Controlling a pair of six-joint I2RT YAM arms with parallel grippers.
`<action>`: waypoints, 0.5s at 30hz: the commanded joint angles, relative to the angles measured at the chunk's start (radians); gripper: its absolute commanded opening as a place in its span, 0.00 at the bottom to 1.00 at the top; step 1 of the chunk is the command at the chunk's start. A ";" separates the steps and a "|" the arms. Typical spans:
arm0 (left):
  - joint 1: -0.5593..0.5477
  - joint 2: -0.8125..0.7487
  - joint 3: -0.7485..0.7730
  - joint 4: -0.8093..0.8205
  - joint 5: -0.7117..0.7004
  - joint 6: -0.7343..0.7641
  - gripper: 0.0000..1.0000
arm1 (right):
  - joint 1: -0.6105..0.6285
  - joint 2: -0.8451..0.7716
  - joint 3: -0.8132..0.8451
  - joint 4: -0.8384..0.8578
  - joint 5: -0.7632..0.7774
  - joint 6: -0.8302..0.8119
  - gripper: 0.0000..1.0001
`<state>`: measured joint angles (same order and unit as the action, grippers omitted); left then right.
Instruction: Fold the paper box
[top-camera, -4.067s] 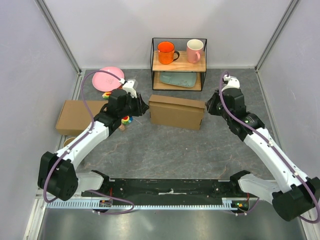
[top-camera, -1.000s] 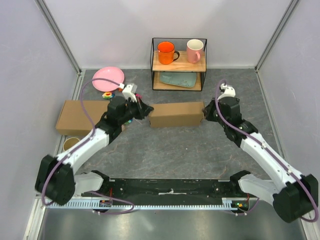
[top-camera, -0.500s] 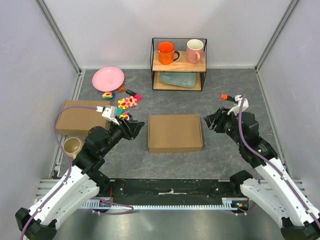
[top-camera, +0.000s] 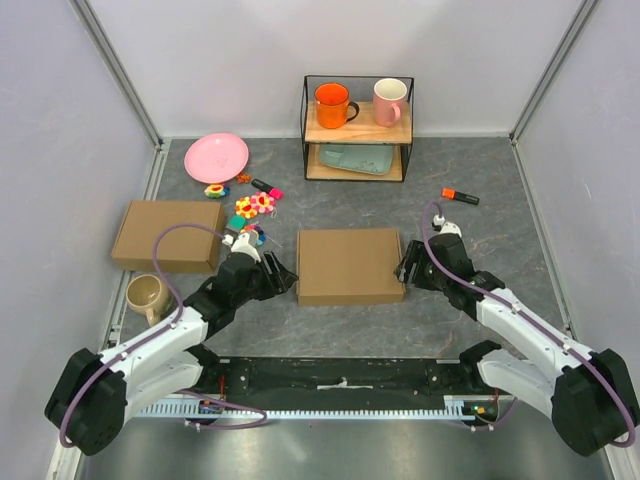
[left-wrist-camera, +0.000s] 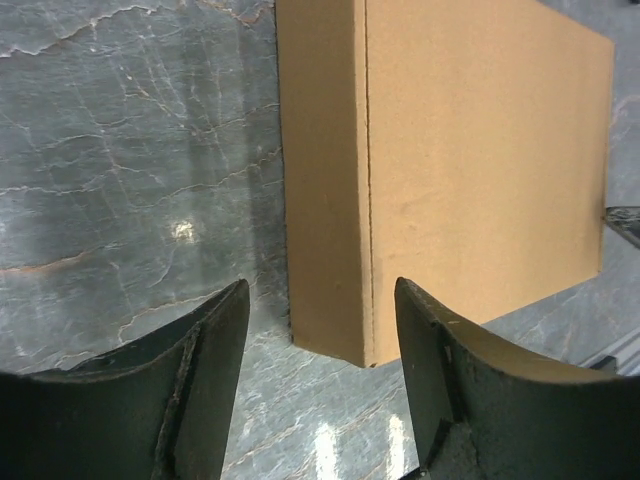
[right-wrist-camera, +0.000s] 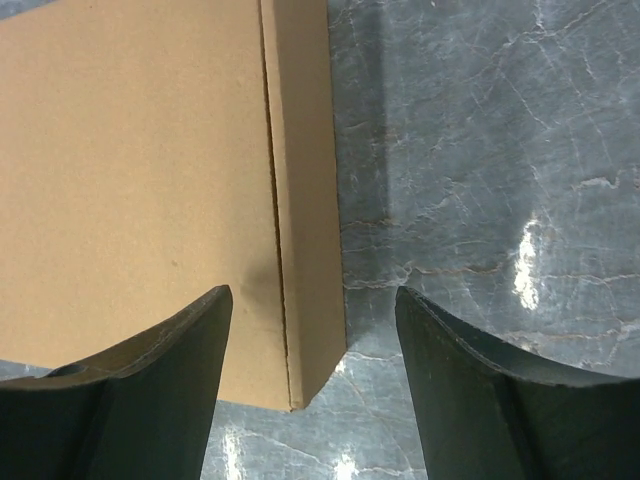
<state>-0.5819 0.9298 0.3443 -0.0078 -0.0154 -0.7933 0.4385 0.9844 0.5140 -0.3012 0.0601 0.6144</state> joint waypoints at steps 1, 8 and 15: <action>0.005 -0.014 -0.045 0.210 0.041 -0.103 0.68 | 0.000 0.029 -0.035 0.165 -0.025 0.034 0.75; 0.005 0.096 -0.059 0.267 0.092 -0.096 0.65 | 0.000 0.149 -0.094 0.273 -0.057 0.050 0.72; 0.005 -0.026 0.067 -0.039 -0.101 -0.034 0.68 | 0.000 0.070 -0.022 0.135 0.051 0.036 0.75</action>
<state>-0.5793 0.9901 0.3035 0.1070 0.0238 -0.8551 0.4377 1.1095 0.4538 -0.0372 0.0048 0.6662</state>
